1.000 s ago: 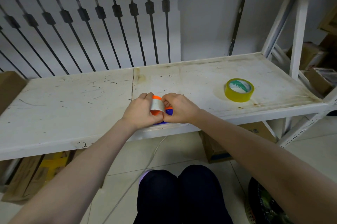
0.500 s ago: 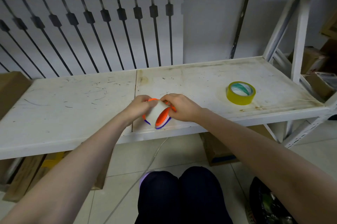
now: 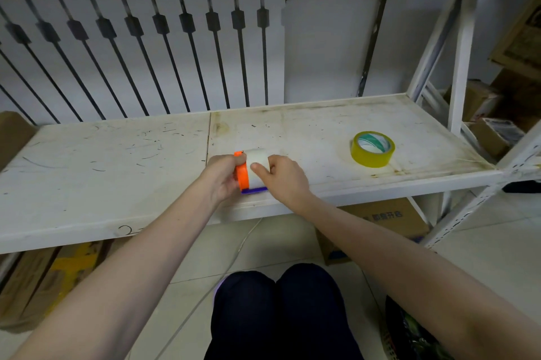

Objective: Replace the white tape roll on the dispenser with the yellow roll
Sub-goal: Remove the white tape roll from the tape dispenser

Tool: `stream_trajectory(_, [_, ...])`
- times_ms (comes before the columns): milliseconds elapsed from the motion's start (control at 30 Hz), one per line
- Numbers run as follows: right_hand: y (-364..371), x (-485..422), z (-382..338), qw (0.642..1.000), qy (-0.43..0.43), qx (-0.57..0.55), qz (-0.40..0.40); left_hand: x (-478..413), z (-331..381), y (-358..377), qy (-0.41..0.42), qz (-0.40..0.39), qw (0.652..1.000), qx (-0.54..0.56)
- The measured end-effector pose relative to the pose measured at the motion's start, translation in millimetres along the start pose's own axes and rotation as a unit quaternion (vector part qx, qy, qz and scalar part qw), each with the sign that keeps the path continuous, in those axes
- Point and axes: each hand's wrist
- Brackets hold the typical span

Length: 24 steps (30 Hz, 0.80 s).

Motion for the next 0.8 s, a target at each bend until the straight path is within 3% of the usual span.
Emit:
stream_trajectory(133, [-6.9,-2.1,5.8,0.996,-0.007,-0.066,0.067,-1.9,-5.2,-0.2,0.031,0.07,0.997,0.012])
stream_trajectory(233, [-12.3,-3.5,8.1,0.989,0.004,-0.147,0.005,-5.0,-6.7,-0.5,0.041,0.088,0.995,-0.005])
stream_trajectory(333, [-25.3,-6.5,19.0,0.933,0.052,-0.354,-0.034,-3.8,-7.4,-5.2,0.066,0.099,0.99,-0.075])
stream_trajectory(400, [-35.3,-10.3,34.9,0.907,0.101,-0.409,-0.016,-4.9,-8.4,-12.1,0.085,0.114,0.979,-0.145])
stream_trajectory(533, [-44.2,-10.7,52.6,0.967,0.059,-0.246,0.013,-11.3,-12.1,-11.9,0.116,0.117,0.947,-0.277])
stream_trajectory(633, [-51.2,-9.3,60.7,0.997,-0.023,-0.052,0.056,-17.7,-14.9,-3.6,0.146,0.103,0.923,-0.342])
stream_trajectory(733, [-61.0,-9.9,79.9,0.974,-0.037,0.168,0.149,-19.6,-13.4,9.5,0.149,0.077,0.941,-0.293])
stream_trajectory(800, [-66.7,-9.0,93.2,0.958,-0.048,0.215,0.186,-22.6,-9.6,18.1,0.111,0.061,0.981,-0.148])
Point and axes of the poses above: each hand's wrist, its own x-axis away from the middle knuckle, its own y-axis out of the palm, z = x × y, and after that the axes turned 13 degrees about -z, right-handed
